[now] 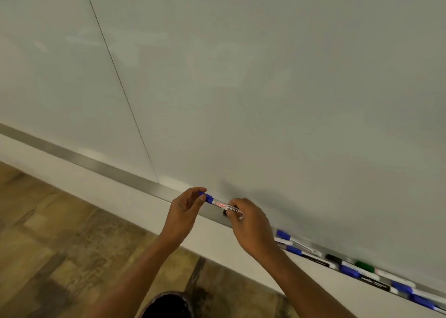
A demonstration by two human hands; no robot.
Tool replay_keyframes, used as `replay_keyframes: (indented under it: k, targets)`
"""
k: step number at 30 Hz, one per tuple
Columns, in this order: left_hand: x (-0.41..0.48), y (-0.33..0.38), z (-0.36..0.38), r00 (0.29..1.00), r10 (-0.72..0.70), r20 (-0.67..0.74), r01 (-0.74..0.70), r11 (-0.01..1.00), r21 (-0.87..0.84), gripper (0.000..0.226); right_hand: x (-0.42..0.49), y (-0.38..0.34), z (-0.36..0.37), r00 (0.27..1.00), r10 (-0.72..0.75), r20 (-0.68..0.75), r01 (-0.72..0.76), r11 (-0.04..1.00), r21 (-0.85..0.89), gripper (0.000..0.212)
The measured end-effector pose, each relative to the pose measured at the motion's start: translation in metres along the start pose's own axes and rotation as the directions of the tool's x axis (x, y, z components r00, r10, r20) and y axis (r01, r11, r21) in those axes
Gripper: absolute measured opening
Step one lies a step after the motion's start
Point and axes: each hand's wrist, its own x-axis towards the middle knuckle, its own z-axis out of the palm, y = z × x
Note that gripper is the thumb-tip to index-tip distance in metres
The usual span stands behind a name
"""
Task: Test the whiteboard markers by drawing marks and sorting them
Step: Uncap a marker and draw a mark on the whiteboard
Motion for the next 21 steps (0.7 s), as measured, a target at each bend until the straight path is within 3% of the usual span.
replay_keyframes:
  k: [6, 12, 15, 21]
  targets:
    - [0.045, -0.069, -0.038, 0.998, -0.014, -0.058, 0.032, 0.949, 0.313, 0.029, 0.041, 0.012, 0.083, 0.999, -0.015, 0.033, 0.017, 0.997, -0.069, 0.019]
    - [0.072, -0.112, -0.045, 0.996, 0.062, 0.066, -0.089, 0.811, 0.578, 0.035, 0.060, 0.031, 0.132, 0.999, 0.040, 0.036, -0.034, 0.985, -0.167, 0.021]
    - [0.079, -0.131, -0.040, 0.986, 0.099, 0.138, -0.165, 0.746, 0.645, 0.035, 0.066, 0.037, 0.146, 0.999, 0.039, 0.033, -0.032, 0.981, -0.190, 0.022]
    - [0.094, -0.152, -0.034, 0.966, 0.152, 0.209, -0.253, 0.716, 0.651, 0.029, 0.075, 0.048, 0.167, 1.000, 0.008, 0.029, 0.000, 0.963, -0.268, 0.019]
